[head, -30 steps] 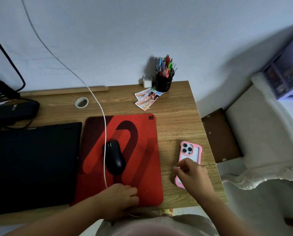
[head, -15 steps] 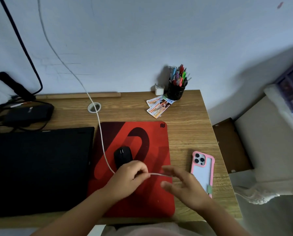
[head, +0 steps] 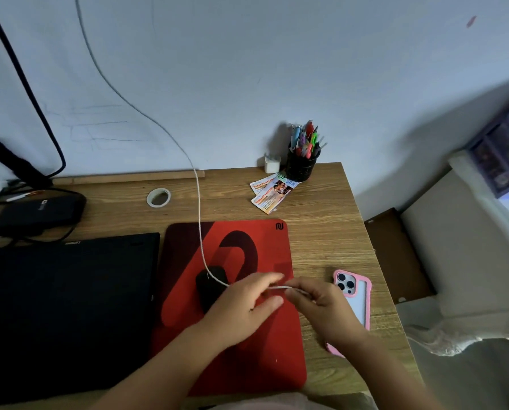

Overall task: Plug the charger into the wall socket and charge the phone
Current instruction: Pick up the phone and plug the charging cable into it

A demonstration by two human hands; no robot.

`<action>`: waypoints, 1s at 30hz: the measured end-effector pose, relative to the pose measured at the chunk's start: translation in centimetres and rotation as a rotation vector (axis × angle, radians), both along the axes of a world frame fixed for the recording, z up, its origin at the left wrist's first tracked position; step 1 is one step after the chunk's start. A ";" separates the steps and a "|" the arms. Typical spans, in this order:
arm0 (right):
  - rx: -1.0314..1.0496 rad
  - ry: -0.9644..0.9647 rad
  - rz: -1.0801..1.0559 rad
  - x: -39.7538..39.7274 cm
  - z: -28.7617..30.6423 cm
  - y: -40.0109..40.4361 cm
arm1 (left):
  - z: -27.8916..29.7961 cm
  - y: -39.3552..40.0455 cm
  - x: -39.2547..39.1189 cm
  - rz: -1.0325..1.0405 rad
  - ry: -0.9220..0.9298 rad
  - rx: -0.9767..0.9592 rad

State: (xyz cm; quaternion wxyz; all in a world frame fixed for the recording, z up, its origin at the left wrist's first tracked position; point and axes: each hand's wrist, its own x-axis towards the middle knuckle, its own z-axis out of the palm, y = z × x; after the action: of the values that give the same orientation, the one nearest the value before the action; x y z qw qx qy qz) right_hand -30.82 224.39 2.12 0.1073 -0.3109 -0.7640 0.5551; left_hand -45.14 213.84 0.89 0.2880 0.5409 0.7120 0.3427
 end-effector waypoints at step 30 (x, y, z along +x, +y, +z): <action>-0.430 -0.343 -0.663 4.2 -3.5 3.9 | -0.9 1.8 3.4 0.159 -0.069 -0.009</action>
State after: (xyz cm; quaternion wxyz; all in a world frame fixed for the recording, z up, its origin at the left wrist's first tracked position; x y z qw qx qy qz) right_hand -26.58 228.26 -1.37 0.0840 -0.6429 -0.4962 0.5774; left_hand -41.73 215.68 -0.05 0.2869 0.4693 0.7437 0.3799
